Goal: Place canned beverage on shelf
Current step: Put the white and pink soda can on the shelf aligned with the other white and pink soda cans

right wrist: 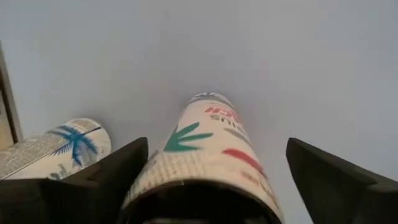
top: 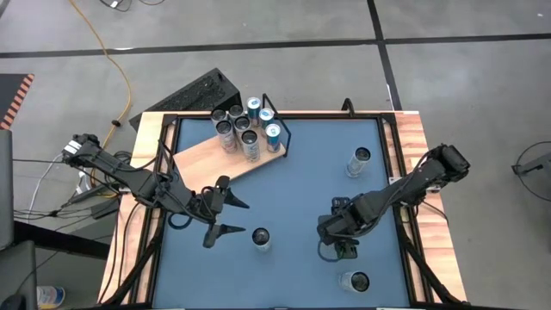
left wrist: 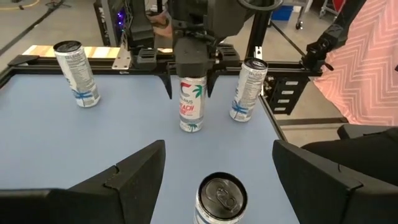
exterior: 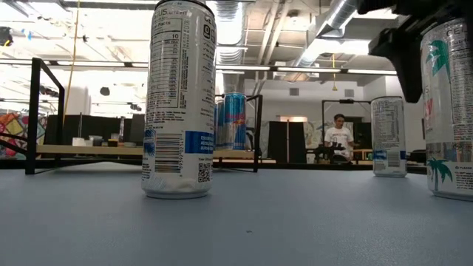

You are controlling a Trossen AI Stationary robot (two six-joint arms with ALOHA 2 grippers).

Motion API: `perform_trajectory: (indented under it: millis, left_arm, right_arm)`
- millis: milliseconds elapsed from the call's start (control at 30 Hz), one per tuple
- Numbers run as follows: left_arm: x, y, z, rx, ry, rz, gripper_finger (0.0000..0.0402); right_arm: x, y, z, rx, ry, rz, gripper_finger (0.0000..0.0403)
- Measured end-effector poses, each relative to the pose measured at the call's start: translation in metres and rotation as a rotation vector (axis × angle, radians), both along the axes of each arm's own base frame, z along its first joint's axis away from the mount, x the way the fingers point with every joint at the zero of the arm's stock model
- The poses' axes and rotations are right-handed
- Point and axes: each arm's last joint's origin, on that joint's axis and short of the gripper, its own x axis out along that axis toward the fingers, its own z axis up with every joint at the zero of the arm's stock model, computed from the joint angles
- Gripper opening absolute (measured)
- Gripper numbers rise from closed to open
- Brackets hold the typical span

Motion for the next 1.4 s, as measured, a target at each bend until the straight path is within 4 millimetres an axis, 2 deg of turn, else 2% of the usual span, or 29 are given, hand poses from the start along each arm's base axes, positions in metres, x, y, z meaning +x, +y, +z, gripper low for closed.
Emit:
perform_trajectory:
  millis: [100,300,467,567,833,967,1167,1400]
  left_arm:
    - [0.000,0.000,0.000,-0.010,0.002,0.002,0.0284]
    - [-0.001,0.001,-0.003,-0.035,0.031,0.022,0.0284]
    - [0.000,0.001,-0.002,-0.032,0.025,0.044,0.0284]
    - [0.000,0.002,-0.002,-0.023,0.019,0.082,0.0284]
    - [0.000,0.006,-0.002,0.005,0.002,0.185,0.0284]
    - [0.004,0.011,0.000,-0.011,0.005,0.035,0.0284]
    - [0.015,0.035,0.006,-0.104,-0.038,-0.142,0.0284]
    - [0.022,0.069,0.016,-0.238,-0.103,-0.310,0.0284]
  right_arm:
    - [0.000,0.000,0.000,-0.009,-0.005,0.002,0.0326]
    - [-0.002,-0.001,0.002,-0.009,-0.007,0.026,0.0232]
    - [-0.002,-0.001,0.002,-0.019,-0.010,0.096,0.0233]
    - [0.000,-0.001,0.009,-0.042,-0.033,0.144,0.0233]
    - [0.011,-0.008,0.069,-0.212,-0.197,0.220,0.0233]
    - [0.014,-0.007,0.106,-0.297,-0.329,0.354,0.0233]
    - [0.026,0.000,0.158,-0.350,-0.545,0.521,0.0233]
    - [0.034,0.017,0.197,-0.448,-0.729,0.757,0.0233]
